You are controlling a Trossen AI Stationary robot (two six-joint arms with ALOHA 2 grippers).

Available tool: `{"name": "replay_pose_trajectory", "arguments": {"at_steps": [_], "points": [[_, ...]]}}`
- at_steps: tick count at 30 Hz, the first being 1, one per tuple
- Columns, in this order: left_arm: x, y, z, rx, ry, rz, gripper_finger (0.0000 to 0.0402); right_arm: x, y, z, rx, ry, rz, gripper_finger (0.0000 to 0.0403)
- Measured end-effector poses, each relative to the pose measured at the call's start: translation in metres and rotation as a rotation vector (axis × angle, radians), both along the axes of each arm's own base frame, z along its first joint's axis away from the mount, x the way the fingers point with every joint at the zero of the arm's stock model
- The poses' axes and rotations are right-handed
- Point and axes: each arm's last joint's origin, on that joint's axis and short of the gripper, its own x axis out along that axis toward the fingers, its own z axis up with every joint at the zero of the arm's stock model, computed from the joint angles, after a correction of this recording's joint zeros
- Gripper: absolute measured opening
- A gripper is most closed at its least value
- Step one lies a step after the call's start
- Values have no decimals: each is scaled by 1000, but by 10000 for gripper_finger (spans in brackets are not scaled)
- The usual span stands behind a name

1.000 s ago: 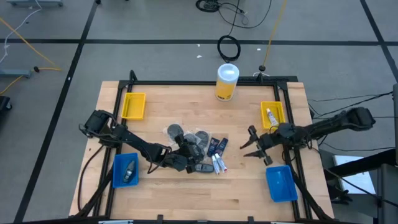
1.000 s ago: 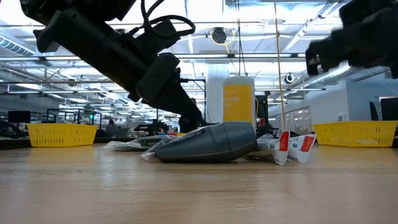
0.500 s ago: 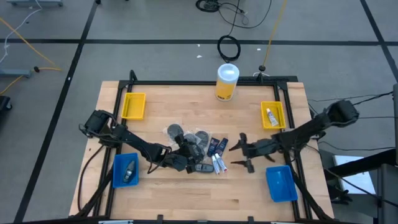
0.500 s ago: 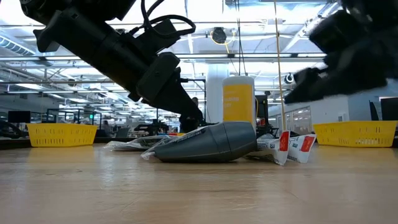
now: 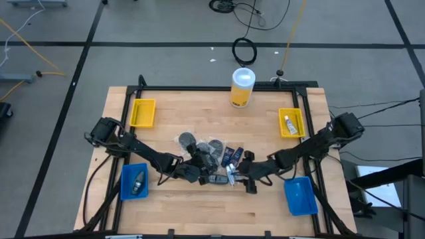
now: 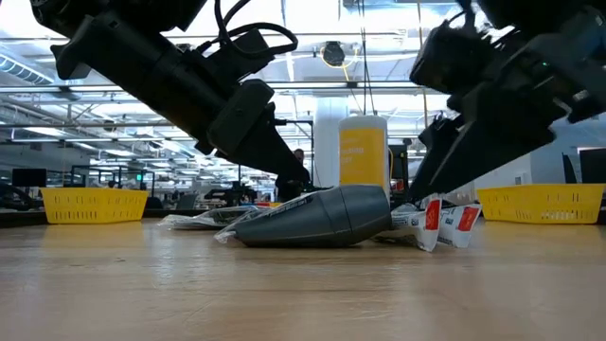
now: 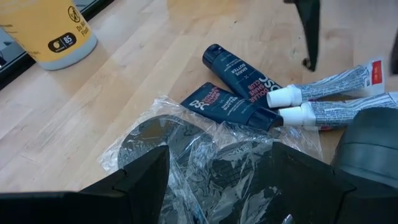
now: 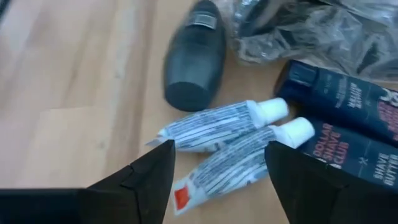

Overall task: Pick & Place Travel size toiletries
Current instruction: Put the white toothpaste into the right yellow bin

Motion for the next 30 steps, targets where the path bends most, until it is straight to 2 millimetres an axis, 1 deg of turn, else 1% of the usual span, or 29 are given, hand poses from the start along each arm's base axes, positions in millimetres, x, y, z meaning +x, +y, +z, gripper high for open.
{"name": "replay_pose_trajectory", "arguments": {"at_steps": [4, 8, 13, 19, 24, 30], "points": [[0, 0, 0, -4, 1, 3, 278, 0, -3, -5, -48, 44, -50, 230], [0, 0, 0, -4, 1, 3, 278, -2, -5, -6, -22, 77, -83, 220], [0, 0, 0, -4, 1, 3, 278, -5, -4, -9, 8, 141, -34, 207], [0, 0, 0, -4, 0, 3, 278, -6, -4, -10, -39, 145, 8, 190], [0, 0, 0, -5, 0, 4, 278, -6, -6, -11, -67, 146, 31, 157], [0, 0, 0, -4, 1, 4, 278, -6, -10, -11, -127, 147, 16, 102]]}}
